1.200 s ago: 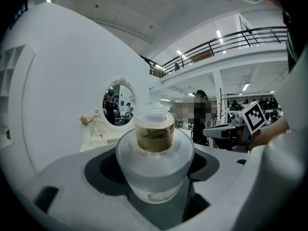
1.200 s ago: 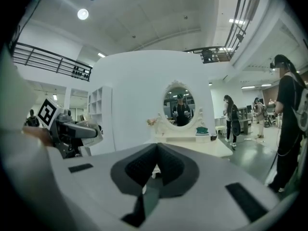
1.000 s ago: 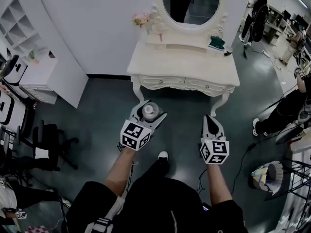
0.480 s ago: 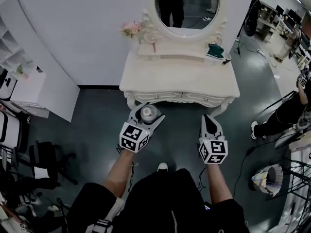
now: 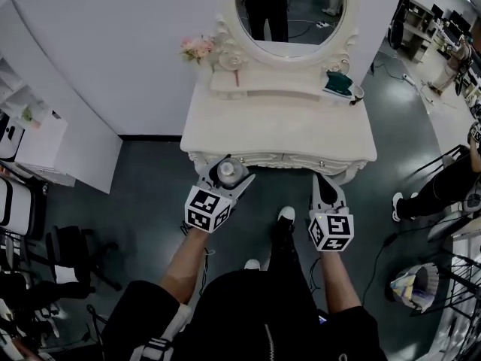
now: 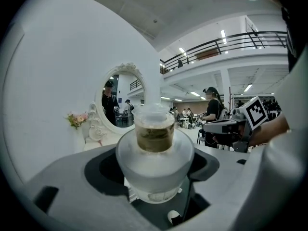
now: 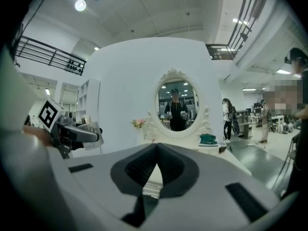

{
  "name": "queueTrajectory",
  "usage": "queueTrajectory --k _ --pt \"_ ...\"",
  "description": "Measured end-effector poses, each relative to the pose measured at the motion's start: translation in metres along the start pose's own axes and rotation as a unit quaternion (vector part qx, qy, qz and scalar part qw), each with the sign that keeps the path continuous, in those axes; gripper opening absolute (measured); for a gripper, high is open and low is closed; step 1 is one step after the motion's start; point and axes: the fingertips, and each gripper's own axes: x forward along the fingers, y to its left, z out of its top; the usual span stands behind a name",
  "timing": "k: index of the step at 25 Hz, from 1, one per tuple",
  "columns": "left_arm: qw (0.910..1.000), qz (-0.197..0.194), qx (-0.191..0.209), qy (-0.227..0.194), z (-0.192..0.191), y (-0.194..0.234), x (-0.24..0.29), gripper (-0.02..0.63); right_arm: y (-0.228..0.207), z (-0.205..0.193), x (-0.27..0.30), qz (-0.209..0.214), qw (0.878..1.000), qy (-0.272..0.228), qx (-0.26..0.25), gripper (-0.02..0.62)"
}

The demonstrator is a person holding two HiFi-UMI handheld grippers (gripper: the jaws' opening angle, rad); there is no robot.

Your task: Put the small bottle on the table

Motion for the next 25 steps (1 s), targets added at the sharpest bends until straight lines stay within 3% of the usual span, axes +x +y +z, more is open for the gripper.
queueTrajectory --k 7,18,25 --pt "0.9999 0.008 0.000 0.007 0.016 0.033 0.079 0.338 -0.052 0.011 0.082 0.016 1.000 0.005 0.002 0.002" --pt "0.9985 0.054 -0.006 0.003 0.066 0.113 0.221 0.338 -0.136 0.053 0.244 0.073 0.997 0.007 -0.008 0.002" --pt "0.9970 0.077 0.003 -0.008 0.102 0.160 0.282 0.339 -0.158 0.072 0.324 0.109 0.994 0.009 -0.013 0.002"
